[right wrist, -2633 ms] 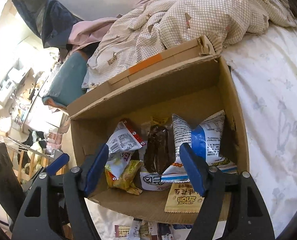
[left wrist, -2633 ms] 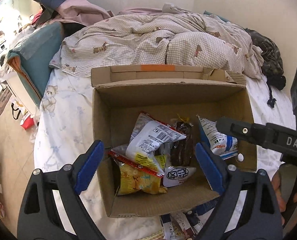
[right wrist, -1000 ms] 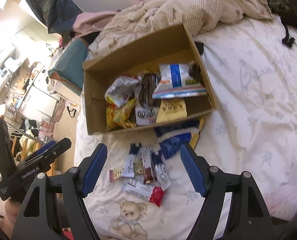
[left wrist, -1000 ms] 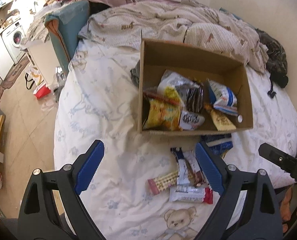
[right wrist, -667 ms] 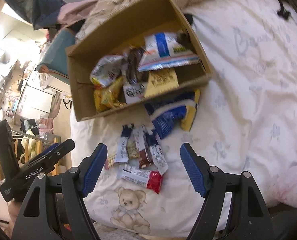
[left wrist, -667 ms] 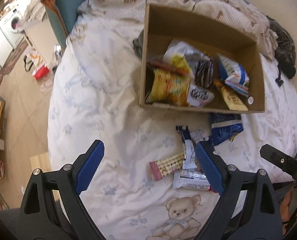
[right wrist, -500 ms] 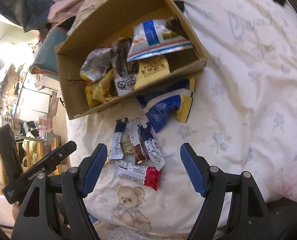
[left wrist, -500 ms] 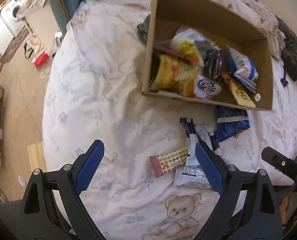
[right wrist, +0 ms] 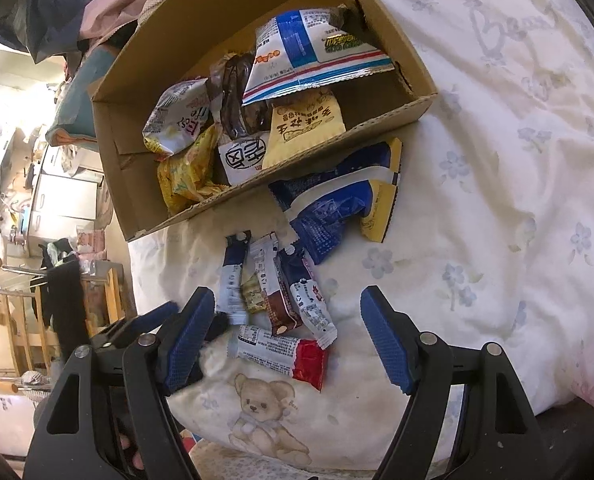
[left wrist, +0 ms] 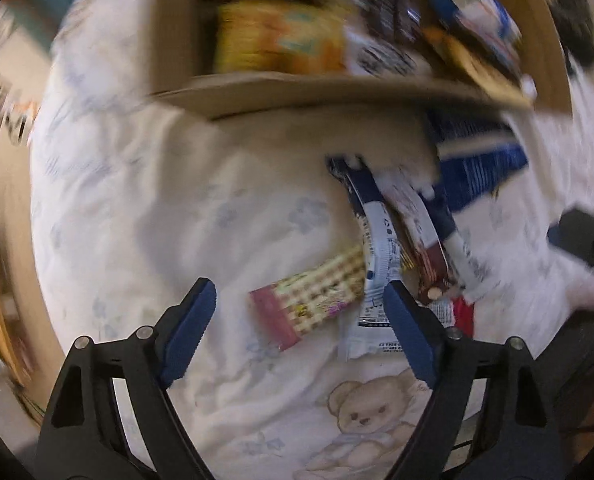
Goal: Organize snacks
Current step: 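Grasp the plaid-wrapped bar with the left tool while the right tool grasps the blue-and-white bar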
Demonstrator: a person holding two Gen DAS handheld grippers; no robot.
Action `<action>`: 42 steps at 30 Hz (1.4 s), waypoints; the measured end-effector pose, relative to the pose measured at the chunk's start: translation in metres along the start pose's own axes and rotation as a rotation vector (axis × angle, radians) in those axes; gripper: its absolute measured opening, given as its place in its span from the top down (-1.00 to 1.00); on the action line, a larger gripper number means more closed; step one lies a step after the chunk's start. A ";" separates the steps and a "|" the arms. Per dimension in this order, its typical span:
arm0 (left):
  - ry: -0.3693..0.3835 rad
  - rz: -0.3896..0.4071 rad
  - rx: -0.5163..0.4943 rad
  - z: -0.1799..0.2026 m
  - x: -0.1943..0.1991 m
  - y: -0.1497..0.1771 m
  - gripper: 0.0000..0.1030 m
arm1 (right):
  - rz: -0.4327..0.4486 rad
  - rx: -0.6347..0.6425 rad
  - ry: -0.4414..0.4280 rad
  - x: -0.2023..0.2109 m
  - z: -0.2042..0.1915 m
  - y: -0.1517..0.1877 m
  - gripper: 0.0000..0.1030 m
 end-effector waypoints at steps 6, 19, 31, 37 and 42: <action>-0.004 -0.039 -0.147 0.024 -0.019 -0.005 -0.25 | -0.009 0.003 0.003 -0.002 0.002 0.001 -0.52; 0.059 -0.066 -0.093 0.026 0.006 0.019 0.57 | -0.001 -0.021 0.018 0.002 0.010 0.000 -0.52; 0.090 0.111 0.176 -0.019 0.076 0.035 0.57 | -0.022 0.110 0.170 -0.024 0.002 0.003 -0.20; 0.039 0.182 0.200 -0.031 0.085 0.028 0.57 | -0.101 0.179 0.252 -0.055 -0.003 0.011 -0.05; 0.051 0.187 0.220 -0.032 0.083 0.023 0.57 | -0.132 0.252 0.307 -0.069 -0.010 0.018 0.15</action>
Point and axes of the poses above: each gripper's, at about its wrist camera, not at the fingertips, and x roughly against the way its jaws point, z to its right, y to its underside, the point moved 8 cm from there along -x, roughly the way its jaws point, and after that the axes turned 8 degrees about y, right-handed, at the moved point
